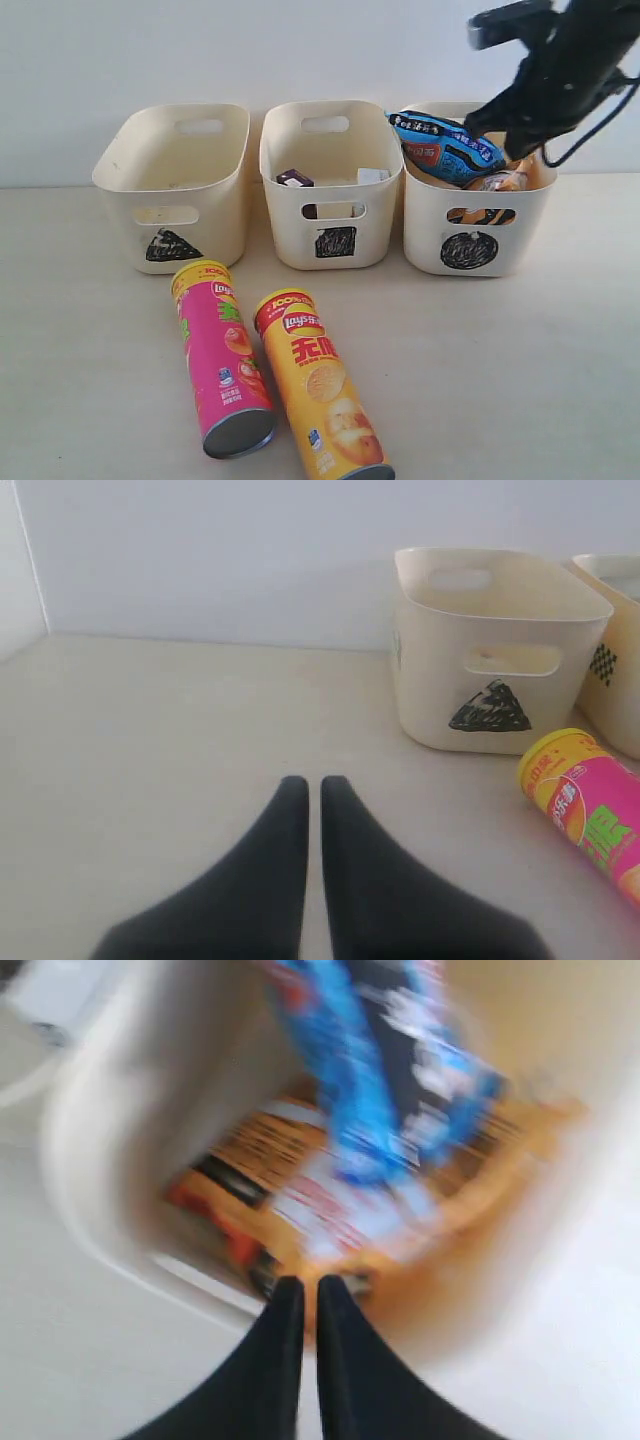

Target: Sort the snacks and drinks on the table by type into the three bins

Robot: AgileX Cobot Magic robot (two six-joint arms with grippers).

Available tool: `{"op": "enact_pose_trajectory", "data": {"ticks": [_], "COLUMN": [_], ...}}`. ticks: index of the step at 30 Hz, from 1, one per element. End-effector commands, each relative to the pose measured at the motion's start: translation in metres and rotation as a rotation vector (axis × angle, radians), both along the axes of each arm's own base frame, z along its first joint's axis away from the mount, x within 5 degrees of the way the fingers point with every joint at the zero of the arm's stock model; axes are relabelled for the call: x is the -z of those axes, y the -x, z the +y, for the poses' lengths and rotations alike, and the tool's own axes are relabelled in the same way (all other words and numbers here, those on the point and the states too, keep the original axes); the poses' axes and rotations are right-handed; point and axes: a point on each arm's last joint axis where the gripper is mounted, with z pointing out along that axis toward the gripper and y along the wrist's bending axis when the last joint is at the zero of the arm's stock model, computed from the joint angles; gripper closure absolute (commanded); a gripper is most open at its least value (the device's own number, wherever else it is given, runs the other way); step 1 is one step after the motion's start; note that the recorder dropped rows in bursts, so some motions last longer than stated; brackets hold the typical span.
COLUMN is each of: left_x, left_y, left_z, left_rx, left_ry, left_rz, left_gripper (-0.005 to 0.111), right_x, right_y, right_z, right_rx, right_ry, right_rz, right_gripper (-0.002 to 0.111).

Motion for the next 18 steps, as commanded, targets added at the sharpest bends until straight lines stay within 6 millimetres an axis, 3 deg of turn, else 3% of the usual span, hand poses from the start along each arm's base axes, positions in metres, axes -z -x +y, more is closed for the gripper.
{"op": "enact_pose_trajectory", "data": {"ticks": [1,9,15,18], "left_x": [-0.001,-0.001,-0.001,-0.001], "left_y": [0.0,0.0,0.0,0.0], "left_z": [0.0,0.0,0.0,0.0], "left_rx": [0.005,0.005,0.005,0.005], "left_ry": [0.004,0.004,0.004,0.004], "left_rz": [-0.011,-0.009,-0.009,-0.009], "left_gripper": [0.103,0.103,0.103,0.103], "right_x": [-0.031,-0.043,-0.04,-0.048], "right_y": [0.035,0.126,0.177,0.201], "right_z": [-0.038,-0.052,-0.057,-0.059], "right_rx": [0.129,0.207,0.23,0.238], "right_ry": [-0.05,-0.134,-0.18,-0.192], "right_rz": [-0.113,-0.246,-0.341,-0.35], "right_gripper": [0.107,0.107,0.107,0.107]}}
